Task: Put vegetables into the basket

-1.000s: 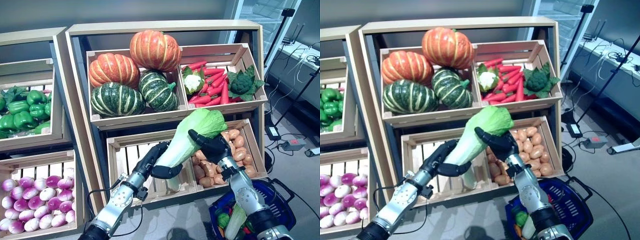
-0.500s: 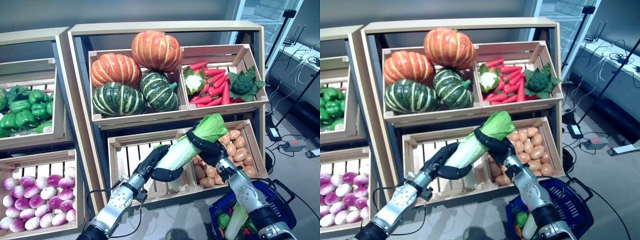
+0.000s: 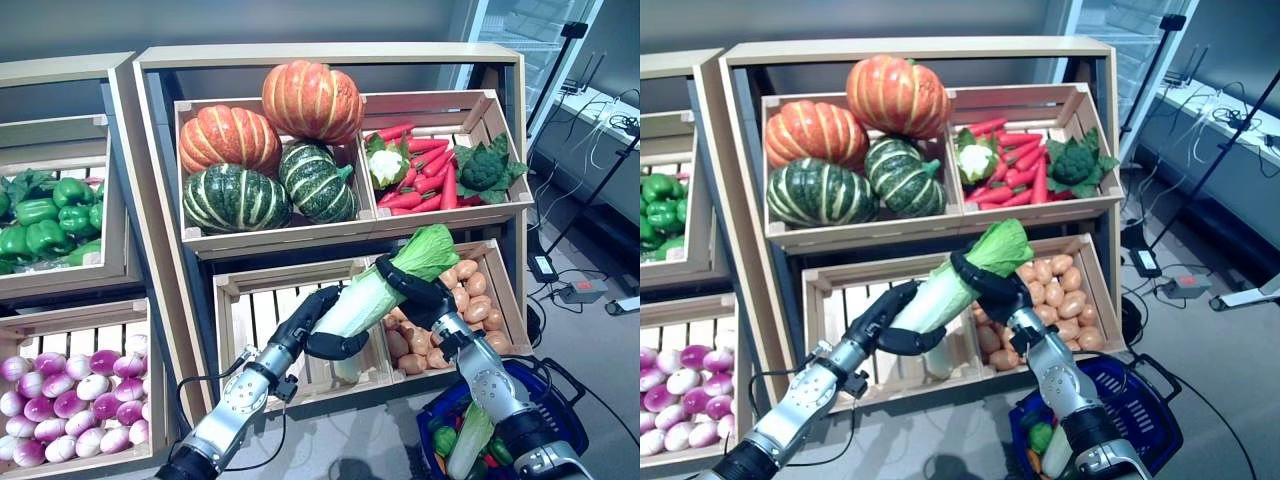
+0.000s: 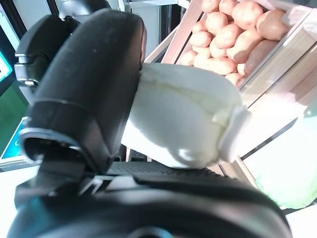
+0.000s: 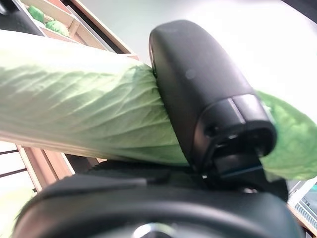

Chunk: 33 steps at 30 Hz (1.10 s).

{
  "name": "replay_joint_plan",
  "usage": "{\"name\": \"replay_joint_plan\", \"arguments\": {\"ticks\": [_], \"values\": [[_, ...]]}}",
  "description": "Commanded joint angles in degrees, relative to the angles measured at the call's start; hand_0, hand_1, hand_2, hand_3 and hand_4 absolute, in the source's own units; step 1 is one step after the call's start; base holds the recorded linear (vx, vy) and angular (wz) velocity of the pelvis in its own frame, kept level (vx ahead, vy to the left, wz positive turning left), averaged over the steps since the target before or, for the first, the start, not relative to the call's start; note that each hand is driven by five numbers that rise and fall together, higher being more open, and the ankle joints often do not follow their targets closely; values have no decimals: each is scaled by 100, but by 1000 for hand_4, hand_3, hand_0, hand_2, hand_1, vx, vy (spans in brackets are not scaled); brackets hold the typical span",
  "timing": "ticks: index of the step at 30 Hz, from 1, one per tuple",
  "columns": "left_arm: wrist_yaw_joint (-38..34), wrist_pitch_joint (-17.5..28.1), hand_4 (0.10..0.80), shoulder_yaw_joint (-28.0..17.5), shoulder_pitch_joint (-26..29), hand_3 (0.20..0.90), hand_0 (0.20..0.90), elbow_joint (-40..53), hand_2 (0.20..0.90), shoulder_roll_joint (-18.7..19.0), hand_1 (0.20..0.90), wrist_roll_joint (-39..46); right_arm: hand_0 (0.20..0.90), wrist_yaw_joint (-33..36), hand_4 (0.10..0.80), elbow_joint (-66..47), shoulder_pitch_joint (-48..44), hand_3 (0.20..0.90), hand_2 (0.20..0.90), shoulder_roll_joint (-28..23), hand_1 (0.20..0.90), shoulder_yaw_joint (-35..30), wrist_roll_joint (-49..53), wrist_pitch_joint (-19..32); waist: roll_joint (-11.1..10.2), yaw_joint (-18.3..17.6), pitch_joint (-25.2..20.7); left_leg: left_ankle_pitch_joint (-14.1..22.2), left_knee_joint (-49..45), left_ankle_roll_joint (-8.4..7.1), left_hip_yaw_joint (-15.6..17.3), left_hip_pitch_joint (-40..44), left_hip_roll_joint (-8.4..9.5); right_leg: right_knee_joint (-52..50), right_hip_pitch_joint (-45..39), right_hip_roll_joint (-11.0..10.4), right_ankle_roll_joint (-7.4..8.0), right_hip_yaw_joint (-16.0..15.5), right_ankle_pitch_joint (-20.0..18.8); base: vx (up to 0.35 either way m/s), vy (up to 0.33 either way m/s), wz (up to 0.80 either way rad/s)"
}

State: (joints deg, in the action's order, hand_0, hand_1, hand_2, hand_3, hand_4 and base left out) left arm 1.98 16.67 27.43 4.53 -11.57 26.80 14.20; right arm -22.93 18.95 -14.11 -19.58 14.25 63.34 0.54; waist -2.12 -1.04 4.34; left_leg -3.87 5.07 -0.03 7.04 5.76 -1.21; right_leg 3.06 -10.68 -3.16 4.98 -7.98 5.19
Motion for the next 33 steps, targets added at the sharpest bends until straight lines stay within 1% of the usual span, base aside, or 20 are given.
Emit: {"name": "replay_joint_plan", "arguments": {"ticks": [1, 3, 8, 13, 17, 21, 23, 25, 26, 27, 28, 29, 30, 31, 32, 33], "values": [[-164, 556, 800, 103, 1234, 900, 900, 415, 900, -340, 900, -48, 300, -143, 400, -418, -585, 300, 300, 151, 300, -238, 217, 510, 39, -60, -302, 703, -7, 141, -22, 313, 108, 194, 318, 198, -200, 217, -604, 0, 0, 0], [-99, 547, 800, -74, 1107, 900, 900, 365, 900, -269, 900, -116, 300, -193, 400, -460, -405, 300, 300, 15, 300, -457, 184, 554, 45, -91, -290, 698, -7, 143, 0, 307, 106, 194, 330, 201, -193, 242, -619, -3, 6, -2], [-81, 524, 800, -367, 814, 900, 900, 137, 900, -194, 900, -229, 300, -227, 400, -539, 61, 300, 300, -133, 300, -857, 39, 674, 51, -172, -264, 700, -7, 147, 75, 301, 96, 194, 364, 209, -182, 300, -649, -5, 13, -8], [-168, 632, 800, -625, 412, 900, 900, -94, 900, -153, 900, -495, 300, -203, 400, -548, 728, 300, 300, -191, 300, -1227, -76, 783, 55, -303, -231, 705, -7, 161, 170, 301, 74, 194, 404, 231, -169, 405, -673, 15, 11, -7], [-207, 633, 800, -763, 283, 900, 900, -189, 900, -92, 900, -626, 300, -122, 400, -334, 987, 300, 300, -228, 300, -1519, -119, 897, 54, -399, -160, 704, -7, 172, 244, 301, 57, 193, 430, 252, -168, 468, -692, 11, -4, -13], [-205, 584, 800, -873, 164, 900, 900, -226, 900, -74, 900, -564, 300, -81, 400, -307, 1192, 300, 300, -203, 300, -1776, -82, 1013, 50, -474, -111, 714, -7, 179, 290, 302, 42, 190, 448, 283, -166, 547, -702, 16, -45, -19], [-279, 538, 800, -925, 108, 900, 900, -259, 900, -96, 900, -431, 300, -37, 400, -368, 1269, 300, 300, -163, 300, -1862, -106, 1074, 44, -500, -114, 720, -7, 185, 279, 299, 43, 187, 449, 305, -170, 595, -698, 28, -79, -17], [-351, 461, 800, -1043, 43, 900, 900, -330, 900, -152, 900, -272, 300, -37, 400, -460, 1341, 300, 300, -93, 300, -1939, -153, 1108, 28, -547, -109, 712, -14, 189, 341, 347, 35, 122, 472, 347, -196, 690, -661, 27, -90, -11], [-509, 446, 800, -1167, -25, 900, 900, -389, 900, -207, 900, 30, 300, -36, 400, -533, 1374, 300, 300, -74, 300, -1970, -189, 1132, -15, -576, -77, 821, -395, 161, 440, 265, 10, 9, 522, 370, -246, 796, -616, -9, -126, -5], [-595, 465, 800, -1321, -108, 900, 900, -492, 900, -309, 900, 182, 300, -66, 400, -594, 1409, 300, 300, -63, 300, -1996, -210, 1183, -109, -603, -7, 987, -1109, 122, 574, 45, -26, -101, 569, 354, -329, 901, -585, -51, -207, -3], [-863, 426, 800, -1525, -161, 900, 900, -647, 900, -481, 900, 397, 300, -5, 400, -652, 1464, 300, 300, -40, 300, -1983, -247, 1308, -231, -584, 154, 945, -2446, -2, 583, -524, -212, -173, 564, 361, -498, 957, -616, -57, -169, -5], [-935, 399, 800, -1547, -161, 900, 900, -665, 900, -499, 900, 437, 300, 28, 400, -654, 1466, 300, 300, -35, 300, -1980, -254, 1324, -241, -582, 158, 900, -2536, -20, 574, -609, -231, -177, 587, 367, -519, 962, -632, -65, -168, -18], [-1169, 341, 800, -1690, -171, 900, 900, -757, 900, -624, 900, 509, 300, 78, 400, -633, 1482, 300, 300, -29, 300, -1991, -265, 1397, -284, -551, 305, 623, -3334, -125, 460, -1029, -379, -209, 542, 414, -610, 997, -683, -37, -76, -12], [-1339, 356, 800, -1799, -170, 900, 900, -825, 900, -688, 900, 562, 300, 62, 400, -600, 1483, 300, 300, -47, 300, -2018, -233, 1419, -297, -535, 389, 559, -3612, -141, 340, -1248, -415, -242, 529, 434, -636, 1024, -710, -6, -40, -10], [-1526, 440, 800, -1912, -181, 900, 900, -870, 900, -728, 900, 529, 300, 84, 400, -577, 1473, 300, 300, -51, 300, -2043, -195, 1439, -321, -513, 436, 592, -3600, -100, 210, -1318, -350, -271, 517, 414, -623, 1078, -720, 70, 78, -11], [-1868, 673, 800, -2033, -234, 900, 900, -810, 900, -740, 900, 181, 300, 40, 400, -568, 1468, 300, 300, -41, 300, -2052, -170, 1409, -315, -454, 486, 649, -3193, -43, -76, -1223, -197, -282, 454, 400, -566, 1167, -688, 113, 131, -28]]}}
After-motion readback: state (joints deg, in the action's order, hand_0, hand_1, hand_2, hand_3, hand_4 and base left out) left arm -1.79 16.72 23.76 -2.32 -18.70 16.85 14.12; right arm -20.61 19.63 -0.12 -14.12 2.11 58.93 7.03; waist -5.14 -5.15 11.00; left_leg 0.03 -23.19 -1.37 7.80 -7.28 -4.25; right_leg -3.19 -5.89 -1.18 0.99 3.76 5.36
